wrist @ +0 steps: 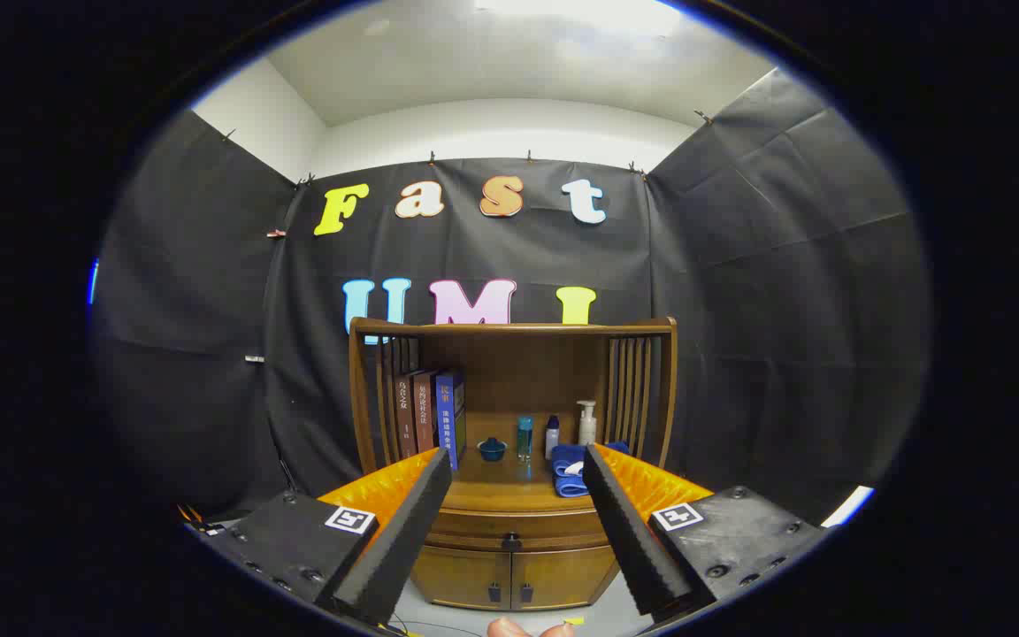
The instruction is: Pull open the drawer, take out the items inside it, and place them on the countertop above the cabinet.
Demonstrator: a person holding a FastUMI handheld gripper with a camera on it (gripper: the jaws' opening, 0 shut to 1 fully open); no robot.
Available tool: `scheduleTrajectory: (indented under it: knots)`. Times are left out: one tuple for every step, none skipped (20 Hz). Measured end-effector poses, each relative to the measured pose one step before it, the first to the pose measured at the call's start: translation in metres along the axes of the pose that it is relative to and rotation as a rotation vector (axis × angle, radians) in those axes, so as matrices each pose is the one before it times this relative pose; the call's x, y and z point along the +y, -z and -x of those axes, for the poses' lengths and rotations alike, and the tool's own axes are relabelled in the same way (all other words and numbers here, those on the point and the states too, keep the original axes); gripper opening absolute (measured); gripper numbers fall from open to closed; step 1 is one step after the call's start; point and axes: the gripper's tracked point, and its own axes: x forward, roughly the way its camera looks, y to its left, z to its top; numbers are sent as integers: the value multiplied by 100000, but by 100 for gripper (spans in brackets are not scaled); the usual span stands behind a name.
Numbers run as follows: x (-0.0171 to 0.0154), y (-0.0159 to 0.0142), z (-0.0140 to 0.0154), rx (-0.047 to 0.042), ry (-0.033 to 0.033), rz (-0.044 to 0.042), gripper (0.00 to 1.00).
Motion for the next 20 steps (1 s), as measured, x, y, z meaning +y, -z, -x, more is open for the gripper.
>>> scheduleTrajectory:
  knots:
    - [31, 47, 31, 73, -47, 83, 98]
    - [-35, 19, -16, 149, -83, -75, 98]
    - [21, 109, 27, 135, -40, -132, 98]
    - [55, 65, -58, 184, -122, -38, 98]
    - [-34, 51, 4, 139, 17, 60, 98]
    - [-31, -83, -22, -66, 143, 65, 98]
    - [-43, -11, 25, 11, 85, 42, 98]
    - [40, 39, -14, -8, -82, 23, 98]
    - [-8, 52, 22, 58, -27, 59, 98]
    - [83, -30, -34, -4, -130, 68, 98]
    - [64, 34, -25, 102, -179, 108, 98]
    - [53, 52, 97, 37, -68, 165, 98]
    - [28, -9, -6, 24, -155, 162, 98]
    - [23, 29, -55, 33, 66, 173, 98]
    - [-29, -8, -2, 68, 23, 103, 98]
    - [-35, 81, 47, 51, 96, 39, 98]
    - [-101, -39, 50, -110, 199, -117, 98]
    - [8, -71, -48, -55, 10, -149, 98]
    - [-11, -2, 29, -120, 20, -102, 98]
    - [-17, 28, -1, 14, 59, 81, 98]
